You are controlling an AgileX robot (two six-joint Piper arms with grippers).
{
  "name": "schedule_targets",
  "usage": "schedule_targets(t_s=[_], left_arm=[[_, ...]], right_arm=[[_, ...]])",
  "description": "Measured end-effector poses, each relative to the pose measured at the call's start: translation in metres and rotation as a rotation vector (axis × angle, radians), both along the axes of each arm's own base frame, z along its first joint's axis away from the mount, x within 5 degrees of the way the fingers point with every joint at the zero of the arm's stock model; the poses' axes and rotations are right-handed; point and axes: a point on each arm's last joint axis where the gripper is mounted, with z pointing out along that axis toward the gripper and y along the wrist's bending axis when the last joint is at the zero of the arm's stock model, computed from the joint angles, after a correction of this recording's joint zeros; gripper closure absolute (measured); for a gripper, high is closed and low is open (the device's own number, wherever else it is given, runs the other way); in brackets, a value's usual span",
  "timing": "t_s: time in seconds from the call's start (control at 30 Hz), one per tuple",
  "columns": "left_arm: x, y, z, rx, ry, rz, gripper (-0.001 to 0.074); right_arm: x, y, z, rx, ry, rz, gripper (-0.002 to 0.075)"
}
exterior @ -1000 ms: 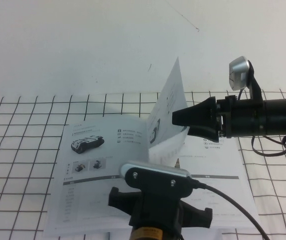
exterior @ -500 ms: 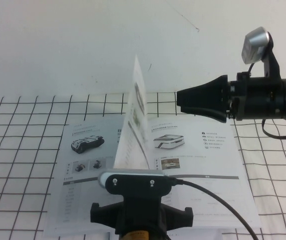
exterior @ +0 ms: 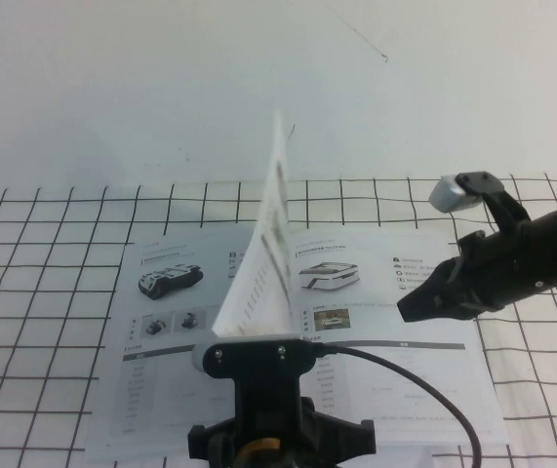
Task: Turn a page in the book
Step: Open the closed book
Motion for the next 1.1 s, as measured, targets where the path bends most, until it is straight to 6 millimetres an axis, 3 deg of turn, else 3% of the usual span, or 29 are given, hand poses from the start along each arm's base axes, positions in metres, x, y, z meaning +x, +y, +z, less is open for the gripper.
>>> schedule_targets(t_s=[0.43, 0.67, 1.1], left_arm=[[0.003, 0.000, -0.001, -0.201, 0.060, 0.152, 0.0737], [0.018, 0.007, -0.004, -0.271, 0.119, 0.207, 0.0737], [0.062, 0.038, -0.012, -0.246, 0.242, 0.090, 0.0737]], right_arm=[[0.007, -0.005, -0.069, -0.126, 0.158, 0.000, 0.0724], [0.006, -0.007, -0.073, -0.155, 0.174, 0.003, 0.0724], [0.006, -0.009, -0.073, -0.184, 0.180, 0.010, 0.0724]])
